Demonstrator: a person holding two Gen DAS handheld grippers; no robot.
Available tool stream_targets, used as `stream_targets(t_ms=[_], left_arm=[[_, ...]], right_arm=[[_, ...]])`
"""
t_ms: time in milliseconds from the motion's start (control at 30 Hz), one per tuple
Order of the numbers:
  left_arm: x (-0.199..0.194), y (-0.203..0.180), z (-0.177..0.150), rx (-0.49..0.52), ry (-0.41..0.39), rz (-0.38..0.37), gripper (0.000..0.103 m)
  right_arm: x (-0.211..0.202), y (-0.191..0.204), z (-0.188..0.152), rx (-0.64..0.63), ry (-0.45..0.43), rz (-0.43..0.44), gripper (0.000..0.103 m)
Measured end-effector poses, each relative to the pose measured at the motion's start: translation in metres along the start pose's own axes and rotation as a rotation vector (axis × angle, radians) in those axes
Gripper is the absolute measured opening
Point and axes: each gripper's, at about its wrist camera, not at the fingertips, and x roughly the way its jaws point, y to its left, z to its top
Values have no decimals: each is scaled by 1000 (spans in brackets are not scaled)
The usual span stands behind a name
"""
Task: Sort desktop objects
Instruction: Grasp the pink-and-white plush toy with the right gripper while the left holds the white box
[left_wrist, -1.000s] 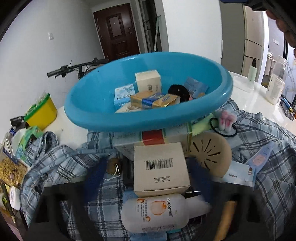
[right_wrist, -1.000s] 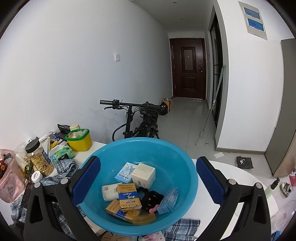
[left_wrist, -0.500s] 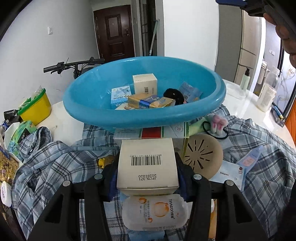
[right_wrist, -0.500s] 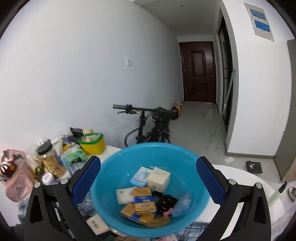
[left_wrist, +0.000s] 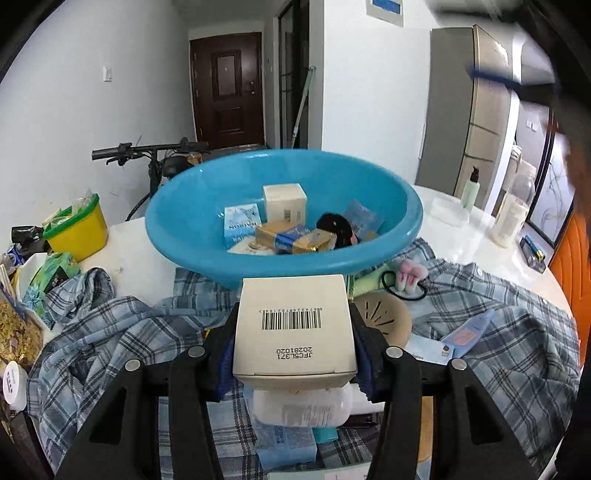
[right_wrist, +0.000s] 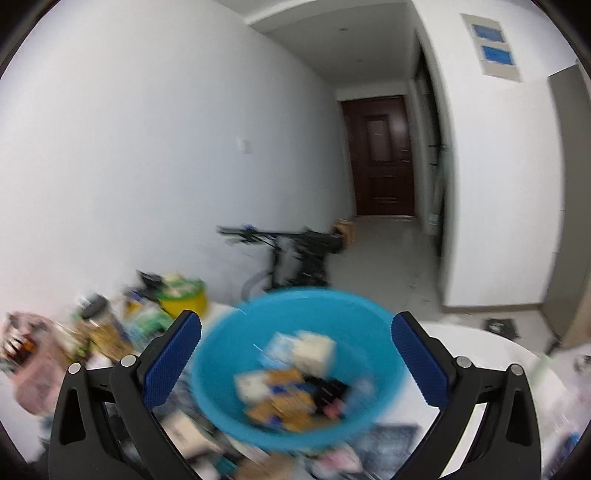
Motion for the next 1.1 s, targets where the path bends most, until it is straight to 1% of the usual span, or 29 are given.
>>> stream_targets(t_ms=[100,133,200,300,367,433,533,600,633,667,700,767,833,900,933,967,1067,1100], left_arm=[[-6,3,2,-13,-13,-4,54],[-7,3,2,-15,-17,-5,54],[-12,4,3,-18,-30,-9,54],[-13,4,4,-19,-37,-11,54],[-11,5,4,-21,-36,-6,54],[-10,6,4,-25,-32,0,54],[-10,8,4,-30,-32,2,54],[-10,8,4,-32,-31,5,54],[-9,8,3,-32,-29,5,54],[-9,8,3,-31,-27,4,54],[-8,8,3,-29,-24,4,54],[-7,6,2,-23,-18,4,54],[-6,4,1,-16,-13,2,54],[-5,2,1,-12,-8,1,54],[-4,2,1,-12,-6,-1,54],[-4,2,0,-11,-5,-3,54],[-2,2,0,-12,2,1,54],[-1,2,0,-13,4,0,54]], right_arm=[[5,-11,-43,-31,94,-56,103],[11,-16,-56,-30,135,-57,103],[24,-26,-83,-10,201,-25,103],[51,-39,-112,64,300,60,103],[68,-40,-120,68,351,58,103],[80,-37,-125,55,371,58,103],[96,-42,-136,85,376,34,103],[105,-45,-147,104,402,38,101],[108,-44,-151,104,411,39,97],[112,-42,-154,97,425,35,90],[114,-40,-156,92,433,35,87],[115,-38,-157,85,432,42,76],[115,-37,-157,82,426,48,75],[118,-36,-157,93,430,75,69],[119,-36,-156,100,429,95,60],[118,-34,-156,100,426,108,47],[115,-31,-155,76,416,99,33],[114,-30,-155,76,414,105,32]])
